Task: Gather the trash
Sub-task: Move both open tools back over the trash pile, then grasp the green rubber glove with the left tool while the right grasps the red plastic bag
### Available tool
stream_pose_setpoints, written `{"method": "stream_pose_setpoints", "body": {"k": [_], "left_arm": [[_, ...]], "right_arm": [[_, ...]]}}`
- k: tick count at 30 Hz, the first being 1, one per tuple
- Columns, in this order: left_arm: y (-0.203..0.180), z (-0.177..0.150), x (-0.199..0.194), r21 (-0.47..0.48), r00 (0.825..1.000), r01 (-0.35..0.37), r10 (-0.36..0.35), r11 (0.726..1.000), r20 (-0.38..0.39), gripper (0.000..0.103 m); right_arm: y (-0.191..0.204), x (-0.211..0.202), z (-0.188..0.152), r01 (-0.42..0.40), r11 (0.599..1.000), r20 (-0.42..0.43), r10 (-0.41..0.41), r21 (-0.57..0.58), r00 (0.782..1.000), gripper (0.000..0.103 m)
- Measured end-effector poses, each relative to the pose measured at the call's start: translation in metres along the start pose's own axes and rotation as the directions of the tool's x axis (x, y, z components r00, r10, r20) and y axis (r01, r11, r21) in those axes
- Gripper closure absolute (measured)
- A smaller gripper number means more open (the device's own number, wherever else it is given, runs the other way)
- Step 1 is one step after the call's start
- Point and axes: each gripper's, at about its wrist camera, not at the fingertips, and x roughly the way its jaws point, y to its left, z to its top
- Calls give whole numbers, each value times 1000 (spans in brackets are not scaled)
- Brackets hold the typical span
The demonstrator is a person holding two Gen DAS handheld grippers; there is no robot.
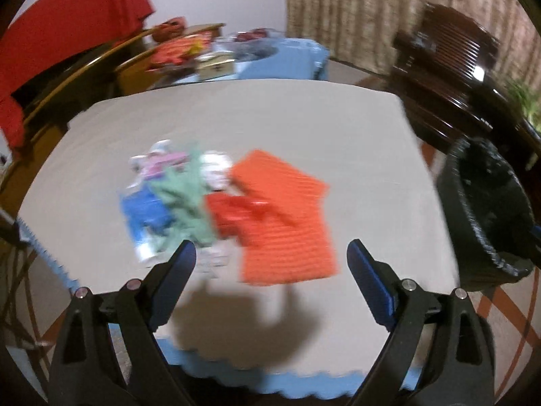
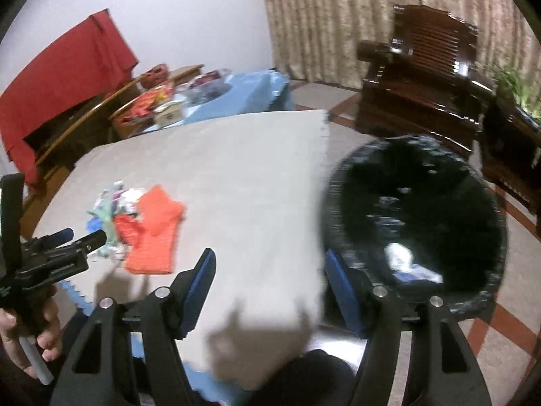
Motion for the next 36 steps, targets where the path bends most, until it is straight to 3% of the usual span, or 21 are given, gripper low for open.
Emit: {"method": "stream_pose_setpoints", "body": {"k": [5, 9, 18, 28, 36], "left_arm": [[50, -4, 3, -64, 999, -43, 43, 997, 4, 15], [68, -8, 9, -87, 999, -40, 41, 995, 11, 15], [81, -6, 43, -94, 1000, -14, 14, 995, -6, 20], [87, 2, 92, -88, 999, 5, -9, 996, -51, 29], [90, 4, 121, -88, 994, 37, -45, 995, -97, 51]], "right_arm": [[48, 13, -1, -30, 999, -10, 30, -43, 1000, 39], [74, 30, -2, -49, 996, -30, 47, -71, 998, 42], [116, 82, -5, -83, 992, -83, 76, -91, 994, 43], [137, 132, 4, -84, 990, -97, 73, -113, 993, 47], [147, 158, 3, -104, 986, -131, 87, -129, 988, 50]]}}
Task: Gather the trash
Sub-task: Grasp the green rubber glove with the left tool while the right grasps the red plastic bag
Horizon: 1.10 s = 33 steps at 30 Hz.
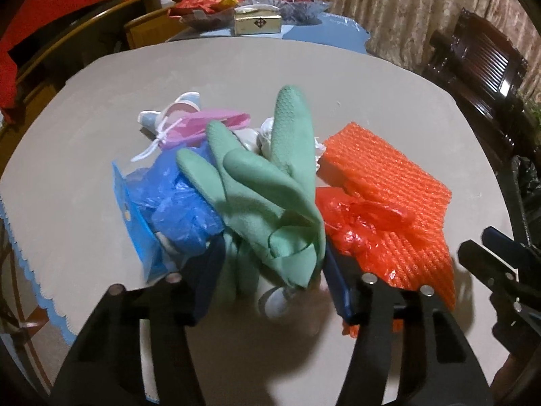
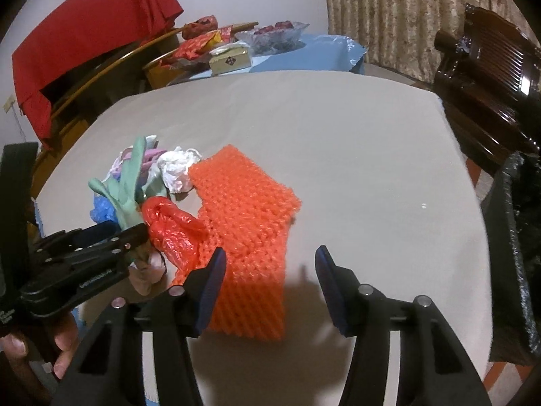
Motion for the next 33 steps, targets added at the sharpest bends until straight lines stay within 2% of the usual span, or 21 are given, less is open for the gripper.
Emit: {"method": "stream_pose_setpoints", "body": {"k": [2, 3, 6, 8, 13, 22, 24, 28, 31, 33], "left_arm": [[0, 0, 2, 2, 1000, 13, -13, 1000, -2, 55], [0, 1, 4, 1, 1000, 28, -28, 1000, -3, 63], [1, 1, 1, 1, 999, 48, -48, 999, 3, 78], [3, 1, -4, 2, 998, 53, -53, 999, 16, 81], [14, 2, -21, -2, 997, 61, -61, 998, 51, 83], [48, -1, -31, -20, 996, 44, -42, 999, 77, 84], [53, -3, -31, -21, 996, 51, -49, 998, 78, 85], [57, -9, -26, -16, 996, 61, -60, 998, 62, 85], [60, -11, -23, -27, 996, 75, -73, 997, 53, 85], [61, -12, -27, -30, 995, 83, -81, 996, 61, 85]], "right_arm": [[5, 5, 1, -10, 1000, -4, 10, -10, 1000, 51], [7, 7, 2, -13, 1000, -5, 13, -16, 1000, 51], [14, 9, 4, -25, 999, -2, 25, -30, 1000, 52], [20, 8, 7, -38, 999, 6, 39, -38, 999, 52], [37, 8, 13, -68, 996, 20, 70, -64, 997, 52], [74, 26, 15, -96, 989, -7, 96, -109, 995, 54], [79, 33, 12, -95, 989, -21, 93, -116, 995, 57], [88, 45, 9, -114, 986, -56, 108, -121, 993, 80], [95, 38, 9, -120, 983, -49, 114, -137, 992, 94], [97, 30, 11, -128, 982, -37, 125, -138, 992, 97]]}}
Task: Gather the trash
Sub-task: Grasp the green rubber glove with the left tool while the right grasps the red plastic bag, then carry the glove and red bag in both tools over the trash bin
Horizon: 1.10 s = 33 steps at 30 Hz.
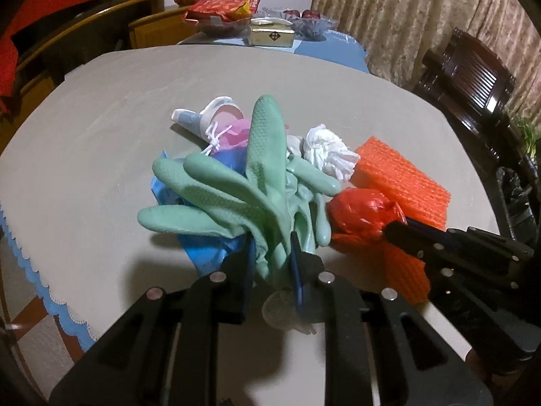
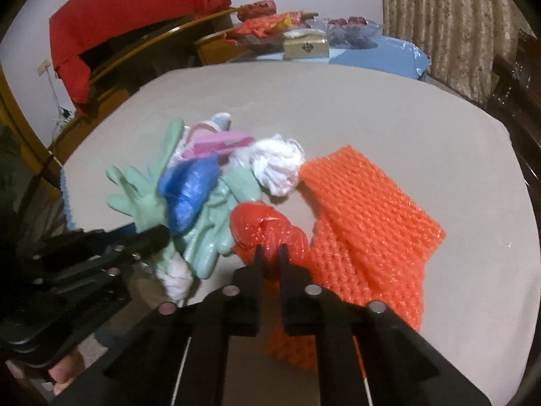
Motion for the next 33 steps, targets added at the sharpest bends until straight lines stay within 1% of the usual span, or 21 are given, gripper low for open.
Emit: {"method": "stream_pose_setpoints", "body": {"k": [5, 8, 14, 20, 33], "left_arm": [[-4, 3, -21, 4, 1000, 5, -5, 1000, 31, 85], [-12, 2, -35, 15, 999, 7, -8, 1000, 43, 85], [-31, 0, -57, 30, 998, 7, -9, 1000, 57, 85], [-57, -6, -71, 49, 998, 21, -24, 999, 56, 85], [-120, -6, -106, 84, 995, 44, -52, 996, 84, 85]], "right_arm": [[1, -33, 9, -11, 1000, 54, 10, 5, 998, 97], [2, -49, 11, -9, 1000, 75, 9, 12, 997, 97], [-9, -85, 10, 7, 999, 116, -11, 35, 993, 97], [-28, -118, 0, 25, 998, 143, -34, 65, 989, 98], [-80, -181, -18, 105, 986, 197, -129, 128, 972, 98]]}}
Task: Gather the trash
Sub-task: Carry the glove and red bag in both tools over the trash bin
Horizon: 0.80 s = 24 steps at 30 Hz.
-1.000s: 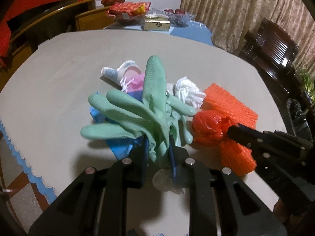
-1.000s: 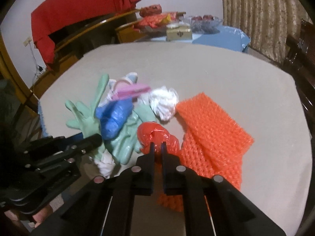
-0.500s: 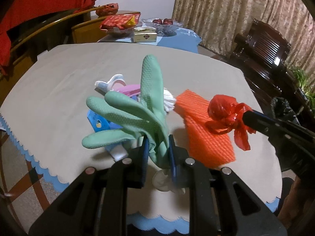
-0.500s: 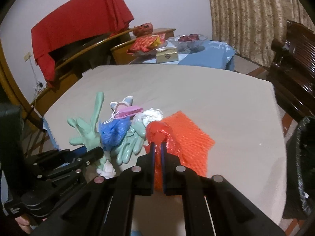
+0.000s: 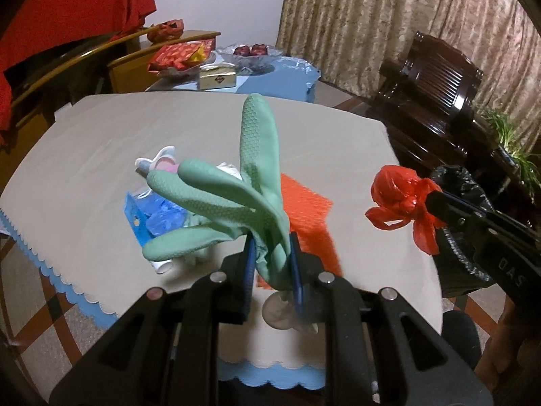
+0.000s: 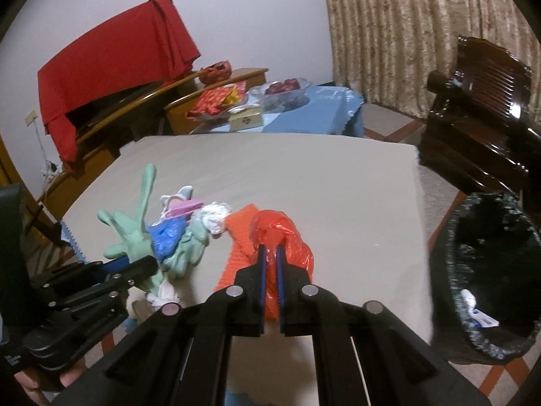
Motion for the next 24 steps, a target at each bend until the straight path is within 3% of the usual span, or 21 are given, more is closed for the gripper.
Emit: {"method": "stream_pose_setpoints", "body": {"k": [12, 24], "left_arm": [[-100, 11, -7, 94, 997, 80, -82, 992, 13, 85], [-196, 12, 18, 164, 988, 152, -151, 975, -17, 85]], "right_arm": [[-79, -45, 2, 118, 991, 50, -120, 56, 991, 98], [-171, -71, -11, 229, 965, 45, -237, 127, 971, 98]]}}
